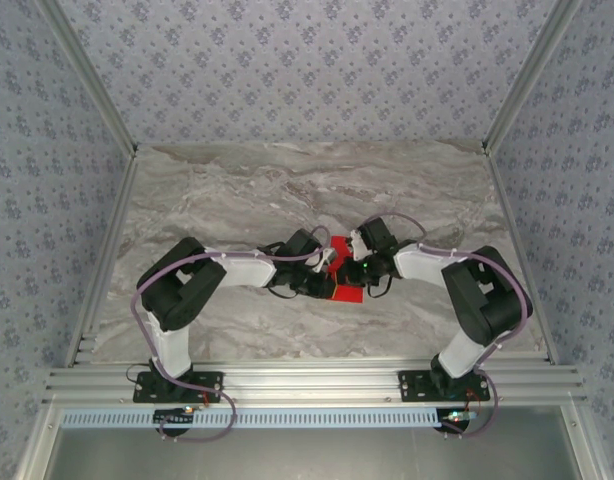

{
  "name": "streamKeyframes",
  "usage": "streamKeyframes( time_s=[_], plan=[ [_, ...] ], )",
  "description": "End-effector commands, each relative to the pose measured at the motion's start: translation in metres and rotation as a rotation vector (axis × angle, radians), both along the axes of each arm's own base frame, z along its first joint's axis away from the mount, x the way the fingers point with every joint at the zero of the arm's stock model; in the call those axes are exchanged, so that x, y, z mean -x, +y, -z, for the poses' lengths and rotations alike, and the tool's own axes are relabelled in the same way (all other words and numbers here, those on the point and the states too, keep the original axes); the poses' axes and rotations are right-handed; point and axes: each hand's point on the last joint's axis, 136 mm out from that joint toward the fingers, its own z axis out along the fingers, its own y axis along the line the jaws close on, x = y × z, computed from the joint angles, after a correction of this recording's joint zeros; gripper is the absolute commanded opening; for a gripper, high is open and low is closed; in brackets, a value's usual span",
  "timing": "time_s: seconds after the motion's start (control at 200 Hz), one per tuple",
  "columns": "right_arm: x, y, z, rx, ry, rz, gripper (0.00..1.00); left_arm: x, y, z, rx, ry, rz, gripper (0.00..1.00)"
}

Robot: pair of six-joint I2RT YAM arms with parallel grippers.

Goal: Fold a paper plane with a square sheet of paper (fold left side to right side)
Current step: Fold the triangle a second time at the center of the table.

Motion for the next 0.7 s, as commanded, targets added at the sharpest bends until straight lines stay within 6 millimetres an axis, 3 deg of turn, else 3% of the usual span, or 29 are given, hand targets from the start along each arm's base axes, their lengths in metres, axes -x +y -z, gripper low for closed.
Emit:
streamKeyframes(
  time_s=[0.0, 0.26, 0.7],
  plan=[
    [0.001, 0.0, 0.008, 0.05, 0.02, -0.008, 0.0, 0.016, 0.018, 0.032, -0.111, 0.039, 0.01, 0.08],
    [0.012, -0.026, 0.031, 0.179, 0.066, -0.009, 0.0, 0.018, 0.023, 0.039, -0.135, 0.051, 0.006, 0.08],
    [-0.011, -0.062, 0.023, 0.182, 0.057, 0.045, 0.01, 0.022, 0.028, 0.053, -0.151, 0.083, -0.004, 0.07]
  ],
)
